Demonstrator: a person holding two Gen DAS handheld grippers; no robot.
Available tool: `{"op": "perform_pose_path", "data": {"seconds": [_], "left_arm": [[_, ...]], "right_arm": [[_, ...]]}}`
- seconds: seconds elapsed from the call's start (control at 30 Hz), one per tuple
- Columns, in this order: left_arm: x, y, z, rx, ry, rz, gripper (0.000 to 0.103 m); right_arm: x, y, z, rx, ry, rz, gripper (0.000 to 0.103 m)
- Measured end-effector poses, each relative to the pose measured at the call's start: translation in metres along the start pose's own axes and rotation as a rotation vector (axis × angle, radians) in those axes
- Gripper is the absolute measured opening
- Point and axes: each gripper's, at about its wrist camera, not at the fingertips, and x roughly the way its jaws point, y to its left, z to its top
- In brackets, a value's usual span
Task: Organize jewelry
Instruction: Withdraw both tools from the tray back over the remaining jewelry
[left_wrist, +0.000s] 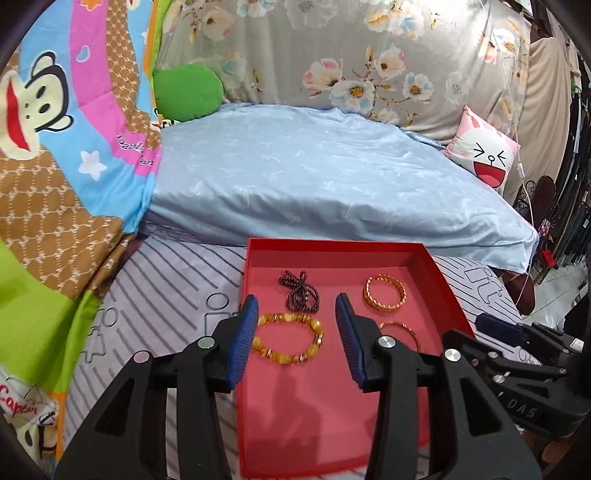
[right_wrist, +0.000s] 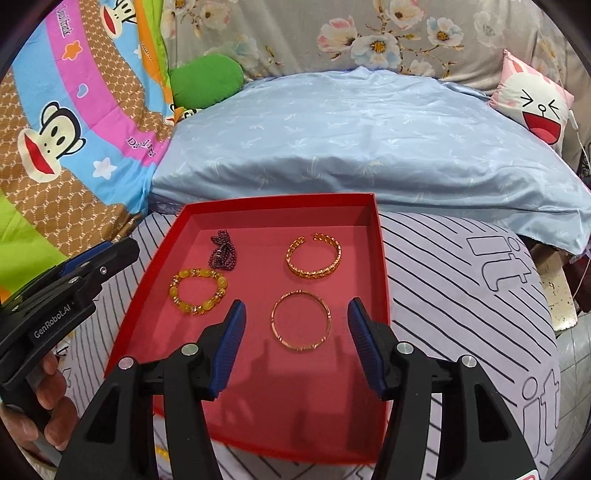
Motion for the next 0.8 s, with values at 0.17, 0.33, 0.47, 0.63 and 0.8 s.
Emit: {"op": "perform_pose_path", "data": {"seconds": [0.17,0.33,0.47,0.63,0.8], "left_arm": [[-0.031,0.003,-0.022,-0.016,0.000,0.005,0.041],[-0.060,0.005,-0.054,-0.027,0.021,0.003,0.041],[-0.077,0.005,-0.082,-0.034,0.053,-0.001,0.041],[-0.091,0.004,-0.117,-0.036,0.097,0.003,0.041],[-0.102,0.006,-0.146,-0.049,0.130,0.003,0.041]], "right_arm": [[-0.032,0.002,-0.023,-0.013,-0.018,-0.013,0.056],[-0.062,0.001,-0.054,0.004,-0.016,-0.006,0.056],[-0.080,-0.001,-0.081,0.012,-0.004,-0.013,0.056],[-0.096,-0.003,-0.113,0.017,0.017,-0.029,0.056],[-0.104,-0.008,-0.143,0.035,0.045,-0.038,0.056]]}}
